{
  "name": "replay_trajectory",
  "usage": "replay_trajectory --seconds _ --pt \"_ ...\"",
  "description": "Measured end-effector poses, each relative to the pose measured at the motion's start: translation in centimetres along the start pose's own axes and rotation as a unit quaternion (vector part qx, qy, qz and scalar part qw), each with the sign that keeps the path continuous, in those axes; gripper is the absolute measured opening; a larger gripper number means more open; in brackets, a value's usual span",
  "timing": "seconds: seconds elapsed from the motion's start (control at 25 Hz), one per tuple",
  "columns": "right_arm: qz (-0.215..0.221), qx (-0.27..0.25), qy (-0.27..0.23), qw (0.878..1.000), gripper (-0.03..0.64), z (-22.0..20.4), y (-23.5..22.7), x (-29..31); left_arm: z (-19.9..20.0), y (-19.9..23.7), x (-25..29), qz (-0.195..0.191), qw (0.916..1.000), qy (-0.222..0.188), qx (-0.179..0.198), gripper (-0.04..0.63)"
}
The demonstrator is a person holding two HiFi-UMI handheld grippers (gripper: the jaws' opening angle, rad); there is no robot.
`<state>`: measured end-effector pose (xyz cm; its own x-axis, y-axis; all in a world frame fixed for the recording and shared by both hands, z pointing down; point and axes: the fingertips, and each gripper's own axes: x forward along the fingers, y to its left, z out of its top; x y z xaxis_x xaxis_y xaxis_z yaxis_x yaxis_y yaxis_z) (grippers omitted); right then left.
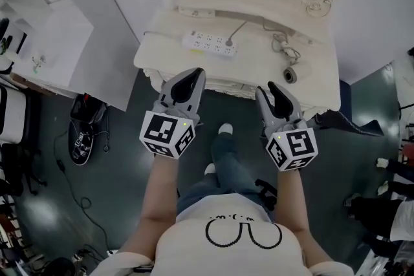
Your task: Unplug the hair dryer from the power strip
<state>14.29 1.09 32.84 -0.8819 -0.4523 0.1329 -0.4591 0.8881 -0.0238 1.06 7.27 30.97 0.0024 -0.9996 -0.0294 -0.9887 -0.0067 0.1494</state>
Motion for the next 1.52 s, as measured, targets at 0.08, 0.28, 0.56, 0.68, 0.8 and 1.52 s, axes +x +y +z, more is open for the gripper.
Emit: replay_trajectory --seconds 0.08,0.28,0.56,0.68,0.8,1.52 --pt "-0.001 -0.001 0.005 1.000 0.124 -0.5 -0.4 1.3 -0.4 1.1 1.0 0.000 1.0000 0.002 -0.007 0.000" --pt "-0.003 0.006 0.013 1.000 0.118 -1.6 -2.2 5.2 -2.2 3.5 4.5 -0.020 0.9995 0.022 -0.012 0.082" --pt "-0.020 0.011 0.024 0.999 0.115 -2.3 -5.8 12.0 -4.5 7.1 11.5 -0.068 0.9935 0.091 0.008 0.253" --pt "-0.033 0.026 0.032 0.999 0.114 -2.8 -7.9 14.9 -4.9 8.6 14.9 -0.096 0.9893 0.108 0.016 0.252" --pt "-0.047 0.038 0.040 0.997 0.112 -3.5 -10.0 17.6 -5.6 9.9 18.1 -0.121 0.9850 0.123 0.010 0.252" --pt "-0.155 0.109 0.077 0.979 0.097 -7.3 -16.2 20.4 -12.5 8.2 25.5 -0.322 0.9106 0.253 0.057 0.250"
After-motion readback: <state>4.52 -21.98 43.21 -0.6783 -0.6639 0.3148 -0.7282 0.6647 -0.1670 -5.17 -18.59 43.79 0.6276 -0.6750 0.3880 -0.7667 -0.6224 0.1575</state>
